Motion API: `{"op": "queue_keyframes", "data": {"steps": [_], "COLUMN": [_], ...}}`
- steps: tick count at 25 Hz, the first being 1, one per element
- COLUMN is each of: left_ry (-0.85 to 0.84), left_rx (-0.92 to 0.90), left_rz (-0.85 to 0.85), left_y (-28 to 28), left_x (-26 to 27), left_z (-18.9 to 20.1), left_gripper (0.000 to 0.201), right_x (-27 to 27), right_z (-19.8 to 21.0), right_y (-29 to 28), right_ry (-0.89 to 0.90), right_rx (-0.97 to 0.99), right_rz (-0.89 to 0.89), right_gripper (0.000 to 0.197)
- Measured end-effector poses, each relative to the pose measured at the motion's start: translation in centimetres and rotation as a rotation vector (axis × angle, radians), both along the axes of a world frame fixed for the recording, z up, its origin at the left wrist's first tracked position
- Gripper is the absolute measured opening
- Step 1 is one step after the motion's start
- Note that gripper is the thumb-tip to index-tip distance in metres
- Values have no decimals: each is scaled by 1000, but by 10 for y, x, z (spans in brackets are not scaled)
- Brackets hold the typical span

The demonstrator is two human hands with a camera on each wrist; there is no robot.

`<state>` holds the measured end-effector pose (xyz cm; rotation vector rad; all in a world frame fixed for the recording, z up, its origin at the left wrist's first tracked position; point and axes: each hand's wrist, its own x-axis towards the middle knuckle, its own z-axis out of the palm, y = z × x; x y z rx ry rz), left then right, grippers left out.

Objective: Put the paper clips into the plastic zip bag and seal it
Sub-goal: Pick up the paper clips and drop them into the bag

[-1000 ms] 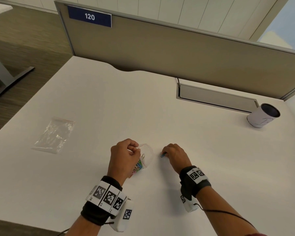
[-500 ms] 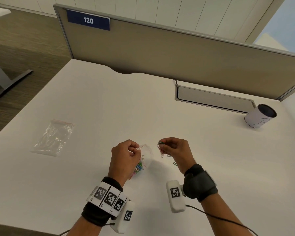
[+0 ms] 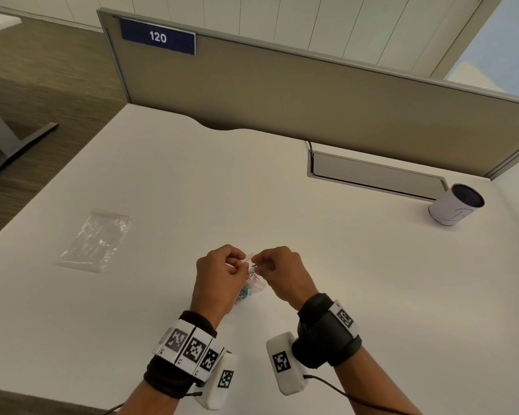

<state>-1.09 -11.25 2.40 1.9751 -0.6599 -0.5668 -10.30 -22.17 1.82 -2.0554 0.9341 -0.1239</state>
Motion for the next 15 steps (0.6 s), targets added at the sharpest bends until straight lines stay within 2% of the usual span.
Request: {"op": "queue_keyframes", "data": {"steps": [2,4,7,9,12,13,15], "left_ry": [-10,-2,25,-1,-7,-10,-19], "left_rx": [5,7,-12,-19,-35,-34,-27], "left_rz": [2,-1,-3,-8,-15,-19,-23], "left_y": [-1,0,1,3,3,3,2], "left_x": [-1,-2,0,1,1,0,-2], "left_z": [0,1,2,1,-3,-3,-2], "left_gripper": [11,11,8,6,6,6,7], "right_x": [0,-3,-23,-44,-70,-74,-78], "right_z": [3,10,5,-14,-47,-56,-71], "right_y": [0,-1,-23,-46,-66,-68,-69], "right_ry": [25,-36,-174,-38,337,390,381], "right_rx": [-21,-66,-163,-242,-225,-214,-279], "right_rz": [84,117,-68,-106,194,276,327], "right_gripper": [27,26,22,28,54,59,59]}}
